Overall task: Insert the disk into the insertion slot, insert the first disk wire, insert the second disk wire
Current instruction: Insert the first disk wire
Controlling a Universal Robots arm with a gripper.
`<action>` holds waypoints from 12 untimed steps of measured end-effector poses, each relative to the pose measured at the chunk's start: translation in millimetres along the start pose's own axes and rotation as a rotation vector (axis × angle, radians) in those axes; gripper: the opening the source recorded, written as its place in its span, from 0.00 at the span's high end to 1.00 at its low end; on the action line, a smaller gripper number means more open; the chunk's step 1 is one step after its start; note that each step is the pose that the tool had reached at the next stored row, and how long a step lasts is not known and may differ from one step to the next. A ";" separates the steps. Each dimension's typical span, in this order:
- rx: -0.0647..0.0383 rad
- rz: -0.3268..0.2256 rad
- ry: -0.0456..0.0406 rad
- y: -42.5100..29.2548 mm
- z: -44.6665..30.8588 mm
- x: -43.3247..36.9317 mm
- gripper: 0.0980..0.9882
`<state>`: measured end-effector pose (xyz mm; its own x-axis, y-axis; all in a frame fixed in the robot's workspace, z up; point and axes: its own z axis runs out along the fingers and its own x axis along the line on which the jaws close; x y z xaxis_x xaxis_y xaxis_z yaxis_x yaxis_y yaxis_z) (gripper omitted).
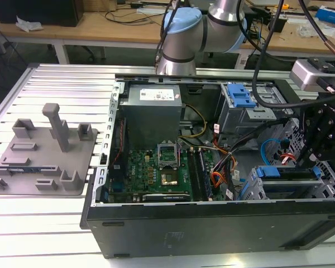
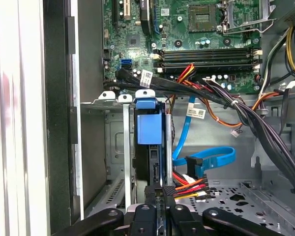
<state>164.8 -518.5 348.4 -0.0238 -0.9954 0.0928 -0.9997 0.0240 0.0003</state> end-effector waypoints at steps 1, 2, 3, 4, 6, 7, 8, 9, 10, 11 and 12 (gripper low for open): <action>0.000 0.000 -0.0001 0.0 0.2 0.0 0.92; 0.000 0.000 -0.0002 0.0 0.3 0.0 0.92; 0.000 0.000 -0.0002 0.0 0.5 0.0 0.92; 0.000 0.000 -0.0002 0.0 0.8 -0.1 0.92; 0.000 0.000 -0.0002 0.0 1.1 -0.1 0.92; 0.000 0.000 -0.0002 0.0 1.2 -0.1 0.92; 0.000 0.000 -0.0002 0.0 1.3 -0.1 0.92; 0.000 0.000 -0.0002 0.0 1.5 -0.1 0.92; 0.000 0.000 -0.0002 0.0 1.6 -0.1 0.92; 0.000 0.000 -0.0002 0.0 2.0 -0.1 0.92; 0.000 0.000 -0.0002 0.0 2.3 -0.2 0.92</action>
<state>164.8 -518.5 346.0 -0.0239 -0.9954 0.0925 -0.9997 0.0240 0.0003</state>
